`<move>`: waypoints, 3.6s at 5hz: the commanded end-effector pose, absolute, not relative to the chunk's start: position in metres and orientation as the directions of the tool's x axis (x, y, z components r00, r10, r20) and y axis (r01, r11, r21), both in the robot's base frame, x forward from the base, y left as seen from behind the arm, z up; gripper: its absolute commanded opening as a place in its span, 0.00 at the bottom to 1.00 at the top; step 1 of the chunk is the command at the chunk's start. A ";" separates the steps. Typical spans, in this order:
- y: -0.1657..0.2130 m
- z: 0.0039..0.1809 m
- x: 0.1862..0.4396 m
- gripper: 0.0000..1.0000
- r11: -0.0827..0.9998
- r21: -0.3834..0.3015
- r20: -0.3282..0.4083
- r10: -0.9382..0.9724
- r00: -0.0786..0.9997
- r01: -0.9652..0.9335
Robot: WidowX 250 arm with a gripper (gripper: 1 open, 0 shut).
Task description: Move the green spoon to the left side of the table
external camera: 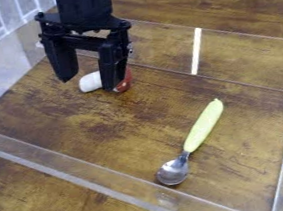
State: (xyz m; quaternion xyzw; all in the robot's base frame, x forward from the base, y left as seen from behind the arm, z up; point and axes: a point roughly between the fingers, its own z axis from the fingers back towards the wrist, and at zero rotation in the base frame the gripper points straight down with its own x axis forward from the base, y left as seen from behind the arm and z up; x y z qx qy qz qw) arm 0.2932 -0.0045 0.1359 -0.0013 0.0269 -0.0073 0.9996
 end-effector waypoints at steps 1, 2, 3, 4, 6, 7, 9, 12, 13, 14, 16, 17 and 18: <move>-0.009 0.124 0.293 1.00 1.000 -0.009 -0.079 -0.015 0.997 0.014; -0.037 0.113 0.304 1.00 0.999 -0.015 -0.060 -0.033 0.998 0.032; -0.068 0.100 0.323 1.00 0.999 -0.015 -0.035 -0.041 0.999 0.040; -0.093 0.086 0.337 1.00 0.999 -0.021 -0.009 -0.049 0.999 0.049; -0.106 0.063 0.357 1.00 0.999 -0.026 0.002 -0.028 1.000 0.028; -0.103 0.054 0.369 1.00 0.999 -0.030 0.002 -0.021 1.000 0.021; -0.090 0.051 0.379 1.00 0.999 -0.044 -0.008 0.023 1.000 -0.023; -0.091 0.051 0.383 1.00 0.998 -0.056 -0.021 0.034 0.999 -0.035; -0.091 0.051 0.383 1.00 0.997 -0.062 -0.027 0.037 0.999 -0.038; -0.091 0.051 0.383 1.00 0.997 -0.065 -0.032 0.040 0.999 -0.042; -0.090 0.051 0.383 1.00 0.996 -0.071 -0.045 0.045 0.998 -0.048; -0.089 0.051 0.384 1.00 0.996 -0.072 -0.050 0.053 0.997 -0.056; -0.087 0.051 0.384 1.00 0.995 -0.073 -0.056 0.060 0.997 -0.064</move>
